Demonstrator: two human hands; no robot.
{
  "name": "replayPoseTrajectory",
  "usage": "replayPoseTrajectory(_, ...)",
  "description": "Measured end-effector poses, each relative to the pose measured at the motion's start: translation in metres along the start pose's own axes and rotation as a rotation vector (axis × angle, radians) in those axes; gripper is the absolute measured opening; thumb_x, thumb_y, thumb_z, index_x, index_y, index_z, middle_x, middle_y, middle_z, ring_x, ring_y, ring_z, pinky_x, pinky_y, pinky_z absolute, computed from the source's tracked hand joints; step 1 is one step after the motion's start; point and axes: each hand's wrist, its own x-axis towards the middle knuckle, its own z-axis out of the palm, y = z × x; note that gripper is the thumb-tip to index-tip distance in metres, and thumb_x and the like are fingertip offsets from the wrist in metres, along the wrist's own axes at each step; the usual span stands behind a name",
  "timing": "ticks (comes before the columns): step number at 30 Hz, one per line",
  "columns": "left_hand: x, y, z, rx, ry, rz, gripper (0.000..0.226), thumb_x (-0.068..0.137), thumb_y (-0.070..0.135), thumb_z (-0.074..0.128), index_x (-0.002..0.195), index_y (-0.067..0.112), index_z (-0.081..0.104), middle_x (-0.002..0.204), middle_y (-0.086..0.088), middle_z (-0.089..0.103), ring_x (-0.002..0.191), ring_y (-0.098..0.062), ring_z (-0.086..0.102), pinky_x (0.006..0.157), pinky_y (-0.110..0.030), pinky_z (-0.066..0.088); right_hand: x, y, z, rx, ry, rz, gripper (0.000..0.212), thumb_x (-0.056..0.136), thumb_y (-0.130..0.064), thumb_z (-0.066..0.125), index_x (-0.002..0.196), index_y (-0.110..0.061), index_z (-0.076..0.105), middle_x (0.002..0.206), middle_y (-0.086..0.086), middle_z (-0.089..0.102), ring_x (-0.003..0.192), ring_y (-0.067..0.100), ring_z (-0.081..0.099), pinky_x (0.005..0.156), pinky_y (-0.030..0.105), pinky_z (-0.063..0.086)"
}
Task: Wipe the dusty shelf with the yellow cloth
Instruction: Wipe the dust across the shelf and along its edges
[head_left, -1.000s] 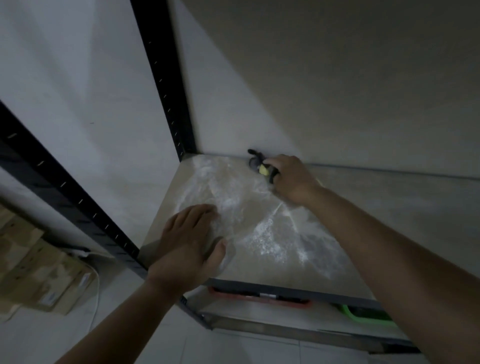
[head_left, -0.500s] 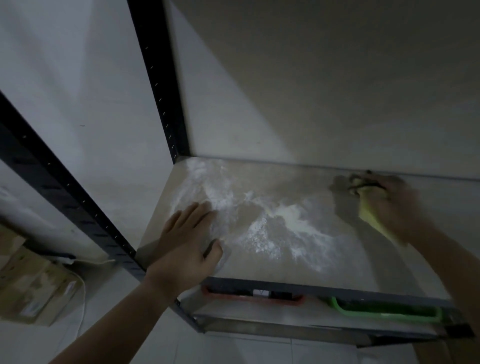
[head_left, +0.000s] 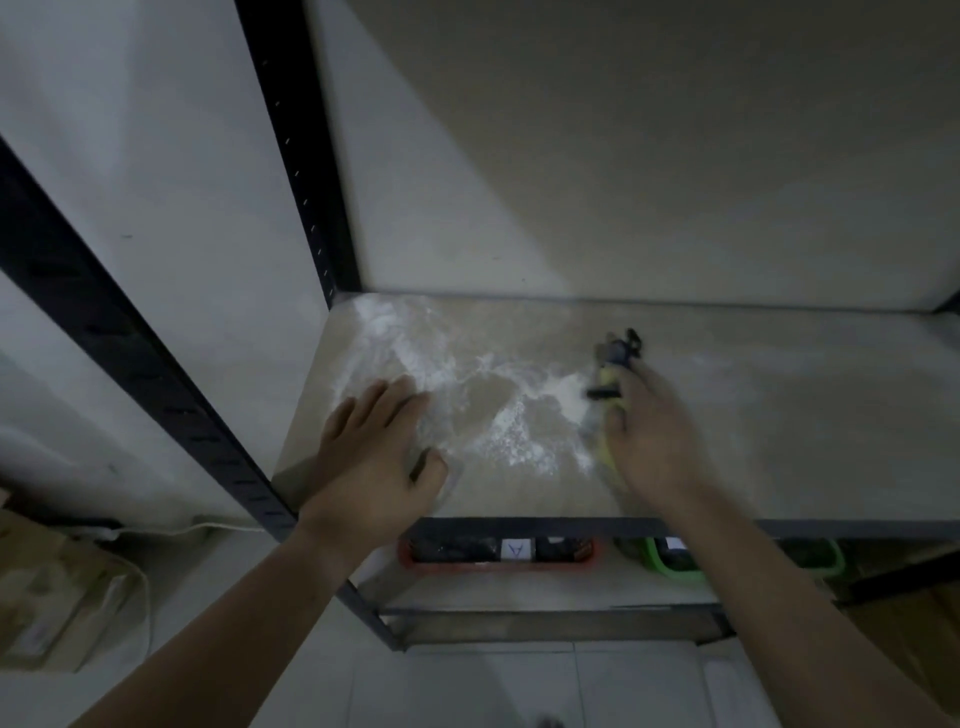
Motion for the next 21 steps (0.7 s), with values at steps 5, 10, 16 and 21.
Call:
replayPoseTrajectory(5, 0.0, 0.002, -0.003, -0.015, 0.016, -0.009, 0.069, 0.092, 0.058, 0.034, 0.148, 0.023, 0.053, 0.16, 0.003, 0.044, 0.152, -0.02, 0.034, 0.123, -0.04, 0.024, 0.012, -0.079, 0.026, 0.221, -0.103, -0.203, 0.047, 0.092, -0.011, 0.048, 0.138, -0.017, 0.05, 0.154, 0.003, 0.036, 0.135, 0.02, 0.041, 0.112, 0.024, 0.029)
replayPoseTrajectory(10, -0.001, 0.003, -0.003, -0.009, 0.017, -0.019, 0.07, 0.092, 0.059, 0.032, 0.15, 0.024, 0.051, 0.163, 0.005, 0.04, 0.153, -0.018, 0.032, 0.124, -0.038, 0.021, 0.033, -0.039, -0.013, 0.569, 0.024, -0.159, 0.042, 0.082, -0.002, 0.045, 0.119, -0.006, 0.064, 0.125, 0.009, 0.062, 0.111, 0.022, 0.061, 0.096, 0.009, 0.038)
replayPoseTrajectory(16, 0.001, 0.003, -0.002, 0.005, -0.002, -0.009, 0.07, 0.093, 0.056, 0.034, 0.15, 0.02, 0.051, 0.162, 0.002, 0.041, 0.152, -0.021, 0.033, 0.123, -0.04, 0.024, 0.051, 0.062, -0.037, 0.141, 0.16, 0.169, 0.043, 0.08, -0.028, 0.04, 0.108, -0.011, 0.067, 0.111, 0.02, 0.065, 0.1, 0.038, 0.062, 0.089, 0.042, 0.05)
replayPoseTrajectory(21, 0.001, 0.002, -0.002, 0.018, -0.015, -0.028, 0.072, 0.092, 0.058, 0.03, 0.152, 0.022, 0.049, 0.165, 0.004, 0.037, 0.155, -0.019, 0.029, 0.125, -0.04, 0.021, 0.046, 0.017, -0.001, 0.03, 0.167, -0.01, 0.034, 0.078, -0.03, 0.043, 0.096, -0.017, 0.069, 0.098, 0.011, 0.065, 0.081, 0.034, 0.061, 0.071, 0.038, 0.052)
